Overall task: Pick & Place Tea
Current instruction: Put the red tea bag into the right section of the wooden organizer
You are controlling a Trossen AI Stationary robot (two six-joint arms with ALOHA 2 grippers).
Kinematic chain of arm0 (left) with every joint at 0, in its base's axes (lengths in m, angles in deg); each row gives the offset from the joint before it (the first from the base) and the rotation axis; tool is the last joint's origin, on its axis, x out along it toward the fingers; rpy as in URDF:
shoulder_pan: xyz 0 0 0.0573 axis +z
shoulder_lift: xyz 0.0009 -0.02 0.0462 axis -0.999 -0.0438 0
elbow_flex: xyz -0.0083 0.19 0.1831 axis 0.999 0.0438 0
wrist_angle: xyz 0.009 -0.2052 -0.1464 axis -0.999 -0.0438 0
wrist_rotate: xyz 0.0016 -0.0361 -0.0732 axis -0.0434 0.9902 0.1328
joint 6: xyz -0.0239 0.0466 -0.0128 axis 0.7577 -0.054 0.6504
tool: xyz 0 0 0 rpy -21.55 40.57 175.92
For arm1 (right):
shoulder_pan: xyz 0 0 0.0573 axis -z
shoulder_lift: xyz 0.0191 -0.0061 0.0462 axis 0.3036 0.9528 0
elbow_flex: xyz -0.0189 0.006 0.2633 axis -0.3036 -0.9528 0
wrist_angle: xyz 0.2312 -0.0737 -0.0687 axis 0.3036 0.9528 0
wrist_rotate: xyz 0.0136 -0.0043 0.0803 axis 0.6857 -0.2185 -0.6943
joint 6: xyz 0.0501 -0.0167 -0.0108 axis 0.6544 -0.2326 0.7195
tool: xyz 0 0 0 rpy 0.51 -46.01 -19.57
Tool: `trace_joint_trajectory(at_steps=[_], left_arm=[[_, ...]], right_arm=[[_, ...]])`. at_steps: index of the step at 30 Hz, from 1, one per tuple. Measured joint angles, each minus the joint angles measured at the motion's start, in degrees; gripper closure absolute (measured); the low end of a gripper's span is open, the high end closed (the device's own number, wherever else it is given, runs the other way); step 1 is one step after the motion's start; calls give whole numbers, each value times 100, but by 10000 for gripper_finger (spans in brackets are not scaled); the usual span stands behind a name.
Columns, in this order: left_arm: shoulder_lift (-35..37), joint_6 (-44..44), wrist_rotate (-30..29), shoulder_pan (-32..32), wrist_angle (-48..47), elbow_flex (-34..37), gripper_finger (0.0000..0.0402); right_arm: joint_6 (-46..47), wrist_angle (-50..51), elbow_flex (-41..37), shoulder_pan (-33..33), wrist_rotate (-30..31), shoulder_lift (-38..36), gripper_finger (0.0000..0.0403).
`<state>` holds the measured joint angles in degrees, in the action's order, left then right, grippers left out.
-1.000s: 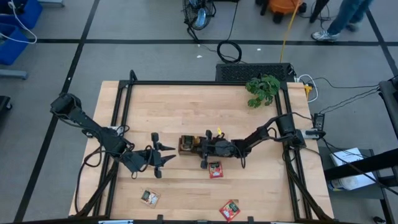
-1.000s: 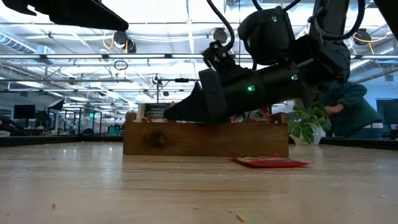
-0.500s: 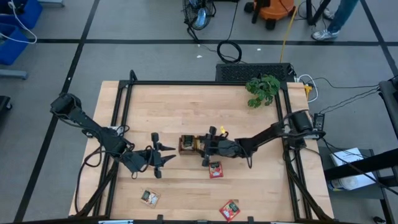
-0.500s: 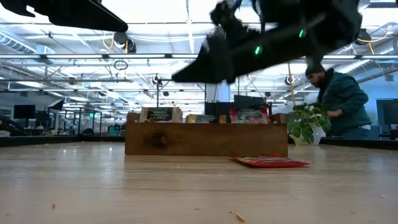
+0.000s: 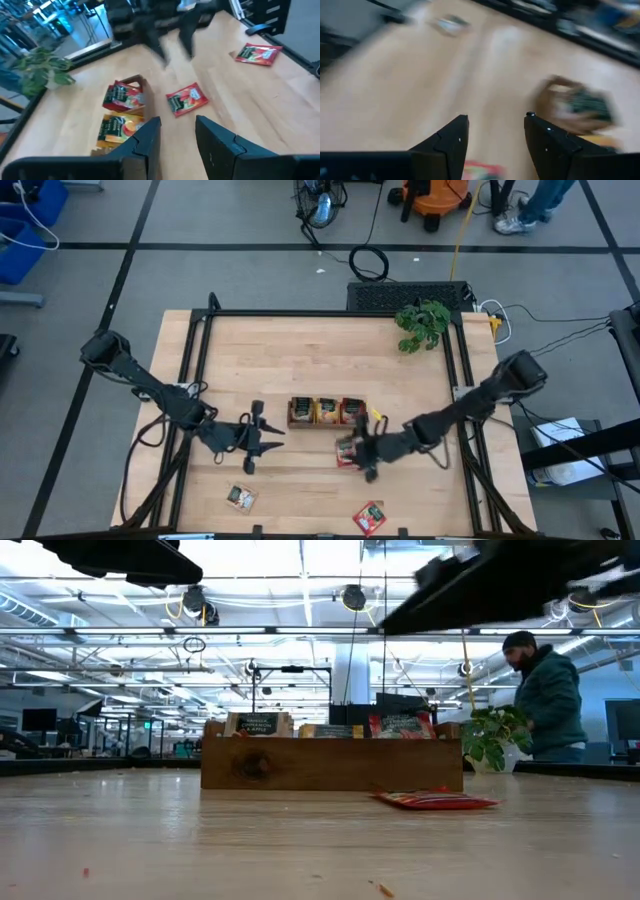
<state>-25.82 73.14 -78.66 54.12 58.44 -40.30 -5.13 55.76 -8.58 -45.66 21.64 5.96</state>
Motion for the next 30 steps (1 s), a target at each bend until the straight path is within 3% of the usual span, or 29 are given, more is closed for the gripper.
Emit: trace_joint_trajectory(at_steps=[6,8,14,18,20,27,30], left_arm=[[-273,370,529,33,190,0,275],[-520,539,644,35,651,0,275],[-1626,596,990,41,2068,-118,275],[-2173,445,1459,3,2114,-557,275],[-2396,433,1494,-23,2119,-772,275],[-2585,522,1593,-16,1895,-1221,275],[-2547,598,1593,34,1708,-1350,275]], right_arm=[[468,23,-352,-691,-1327,-429,229],[670,-13,-352,-967,-1451,-416,232],[1428,-241,-303,-1660,-1216,-387,239],[1464,-273,-194,-2325,-31,-153,245],[1593,-265,-19,-2537,252,189,249],[2155,-227,965,-2699,243,1939,270],[2166,-238,1212,-2687,246,2328,283]])
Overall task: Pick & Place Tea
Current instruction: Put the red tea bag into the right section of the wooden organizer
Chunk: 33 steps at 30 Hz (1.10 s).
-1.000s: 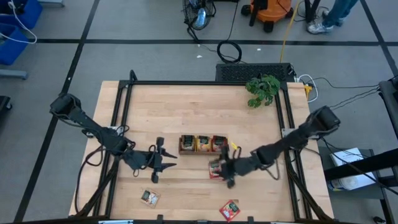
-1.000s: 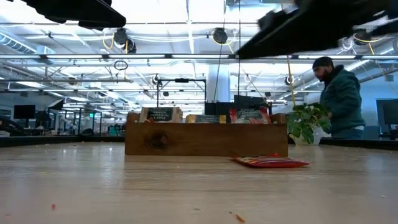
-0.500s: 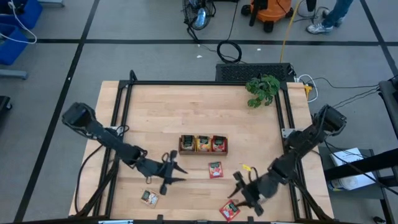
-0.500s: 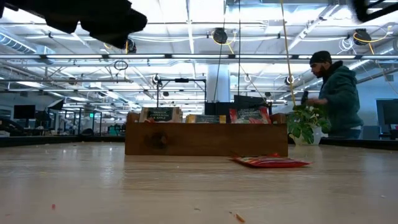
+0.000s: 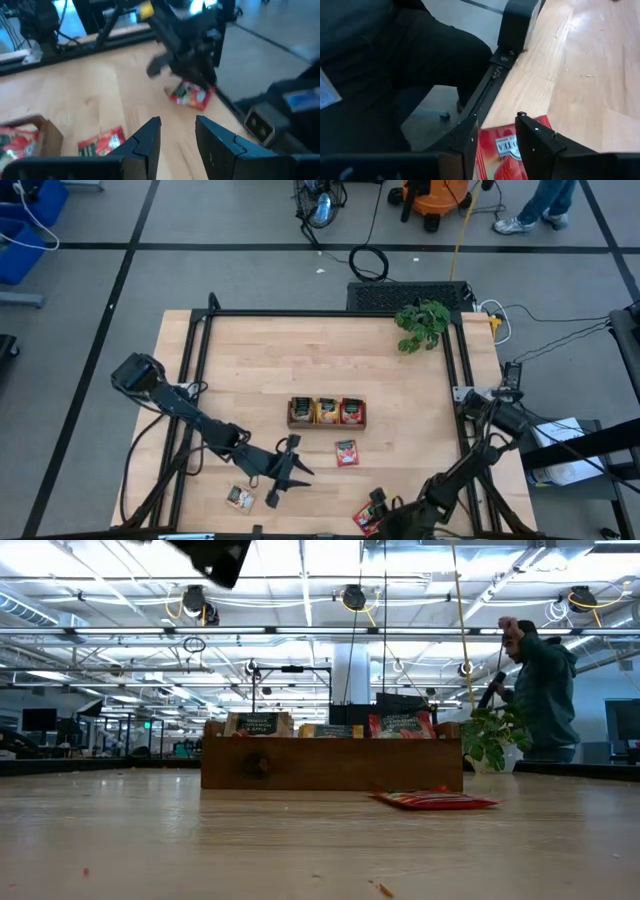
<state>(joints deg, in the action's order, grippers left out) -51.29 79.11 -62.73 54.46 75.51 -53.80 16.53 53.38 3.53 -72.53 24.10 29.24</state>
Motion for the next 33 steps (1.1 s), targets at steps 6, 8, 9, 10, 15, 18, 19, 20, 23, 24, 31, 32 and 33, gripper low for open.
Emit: trace_joint_trajectory(at_steps=[6,8,9,10,15,18,19,20,23,24,31,32,33], left_arm=[[9,457,163,137,-246,-160,275],[-48,552,272,177,-161,-178,275],[-94,577,299,196,-142,-184,275],[-140,587,337,206,-184,-182,275],[-442,685,689,288,54,-177,275],[-712,756,849,349,42,-313,275],[-783,756,889,353,6,-370,275],[-864,734,916,365,-13,-462,275],[-1098,520,1023,382,0,-740,275],[-1179,419,1070,392,-38,-833,275],[-1757,321,2008,586,-1239,-1874,275],[-1881,331,2143,621,-1585,-2062,275],[-2035,269,2178,648,-1825,-2250,275]], right_arm=[[441,350,-142,193,-110,62,313],[534,385,-250,247,-136,44,321],[539,407,-312,278,-137,42,325],[535,416,-369,311,-152,44,329],[310,684,-508,416,-158,-155,346],[436,1332,-520,438,-64,-493,357],[531,1597,-524,439,46,-597,362],[628,1852,-525,438,162,-691,366],[793,2314,-553,438,404,-918,379],[744,2261,-558,440,436,-953,383],[855,1688,-410,317,495,-1374,402],[1107,1769,-353,267,531,-1414,402],[1351,1937,-287,213,575,-1439,402]])
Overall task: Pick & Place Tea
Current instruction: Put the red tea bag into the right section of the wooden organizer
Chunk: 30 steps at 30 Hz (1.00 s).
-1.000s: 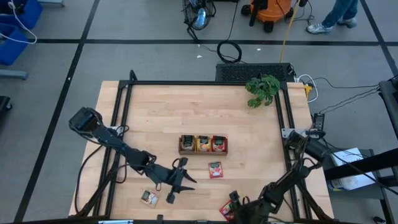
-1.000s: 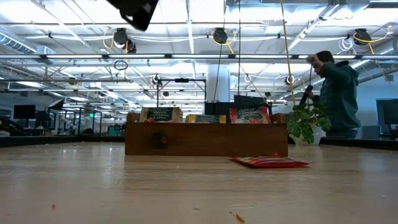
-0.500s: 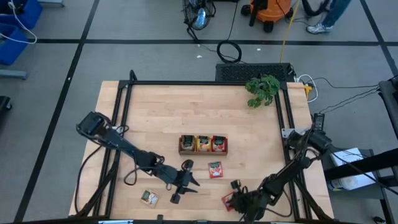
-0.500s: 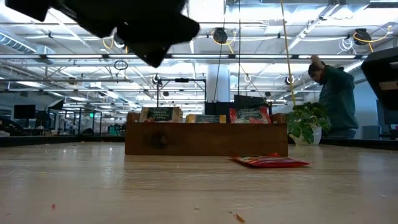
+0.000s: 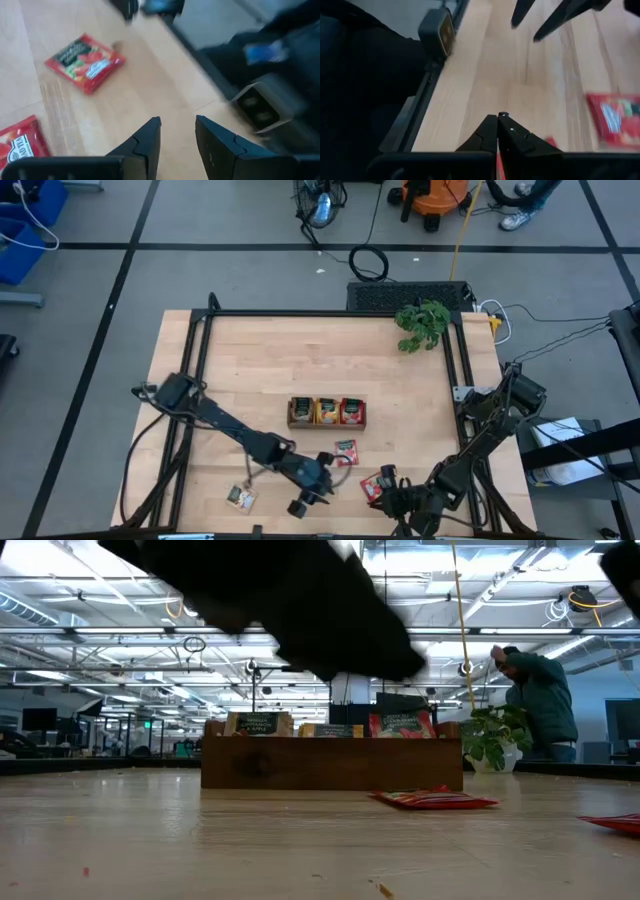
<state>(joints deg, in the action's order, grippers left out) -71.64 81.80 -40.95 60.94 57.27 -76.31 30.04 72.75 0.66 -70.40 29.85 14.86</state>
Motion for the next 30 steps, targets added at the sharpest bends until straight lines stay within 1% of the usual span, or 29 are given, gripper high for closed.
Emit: trace_joint_trajectory(at_steps=[3,7,9,11,13,15,18,19,22,23,25,27,30], left_arm=[[-325,-593,-184,11,-564,-406,275],[-624,-1434,-376,-70,-927,-889,275],[-743,-1705,-568,-103,-904,-1163,274],[-770,-1971,-816,-129,-1132,-1384,274],[-893,-2244,-1032,-119,-1109,-1666,274],[-987,-2508,-1181,-130,-1459,-1874,274],[-1252,-2704,-1265,-104,-1541,-2222,274],[-1327,-2681,-1241,-79,-1700,-2304,274],[-1524,-2465,-1219,-5,-1796,-2538,274],[-1566,-2415,-1203,30,-1937,-2591,274],[-1687,-2391,-1119,96,-1825,-2654,274],[-1721,-2247,-1067,156,-1930,-2657,274],[-1819,-2045,-987,244,-1809,-2712,275]], right_arm=[[773,657,80,-131,30,44,402],[2118,1584,63,-318,39,123,403],[2841,2074,71,-406,41,117,403],[3485,2548,69,-477,49,124,403],[4002,2849,69,-553,180,121,403],[4292,2991,69,-569,217,117,403],[4608,3096,67,-564,167,124,403],[4689,3093,60,-564,173,117,403],[4854,3053,32,-559,116,134,403],[4916,3035,28,-562,12,141,403],[5088,3027,8,-560,-335,168,403],[5254,2924,-7,-538,-599,224,403],[5227,2602,-146,-545,-672,220,403]])
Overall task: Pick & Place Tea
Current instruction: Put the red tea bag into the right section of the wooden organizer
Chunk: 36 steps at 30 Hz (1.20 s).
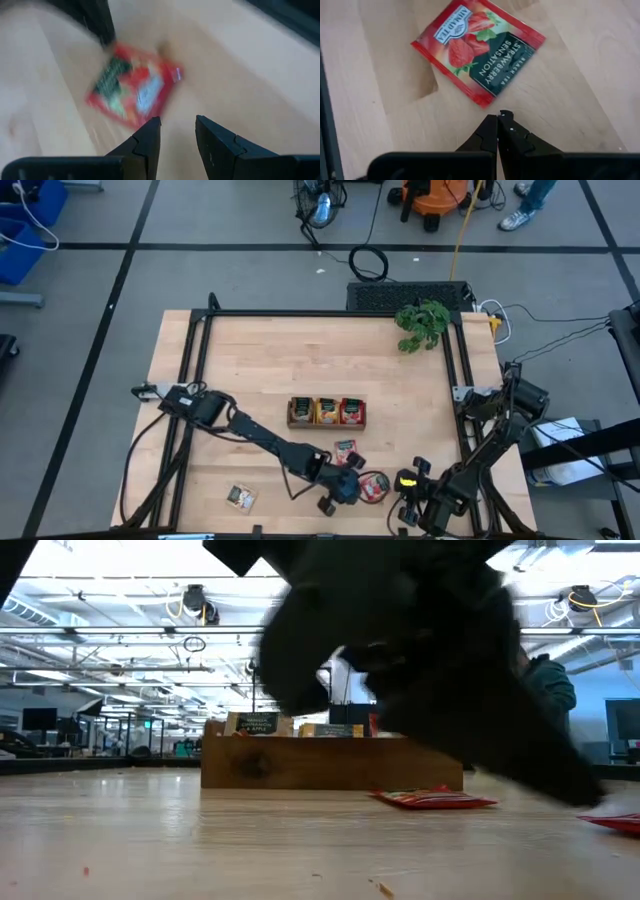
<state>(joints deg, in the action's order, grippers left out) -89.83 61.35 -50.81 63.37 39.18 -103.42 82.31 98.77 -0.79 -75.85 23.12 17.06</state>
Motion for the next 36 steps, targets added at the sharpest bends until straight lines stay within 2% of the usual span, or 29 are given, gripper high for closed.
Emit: trace_joint_trajectory(at_steps=[3,6,11,17,21,29,31,36], left_arm=[[-25,-19,9,41,37,3,275],[-43,-249,-1,42,46,7,275],[-42,-499,31,13,217,7,275],[-99,-606,24,82,235,4,275],[-186,-749,-7,109,-32,-2,275],[-190,-1109,-276,26,-129,-2,275],[-192,-1213,-359,1,-201,-2,275],[-192,-1119,-336,7,-286,-2,275]], right_arm=[[-400,-263,-82,-6,252,-20,400],[-421,-391,-91,-10,449,-8,391],[-351,-615,-93,150,154,-28,364],[226,-1065,-253,334,-26,-55,322],[628,-1906,-674,374,5,-77,298],[1224,-4593,-2043,424,345,-70,285],[1344,-4922,-2229,425,377,-62,285],[1503,-4947,-2297,475,366,-70,288]])
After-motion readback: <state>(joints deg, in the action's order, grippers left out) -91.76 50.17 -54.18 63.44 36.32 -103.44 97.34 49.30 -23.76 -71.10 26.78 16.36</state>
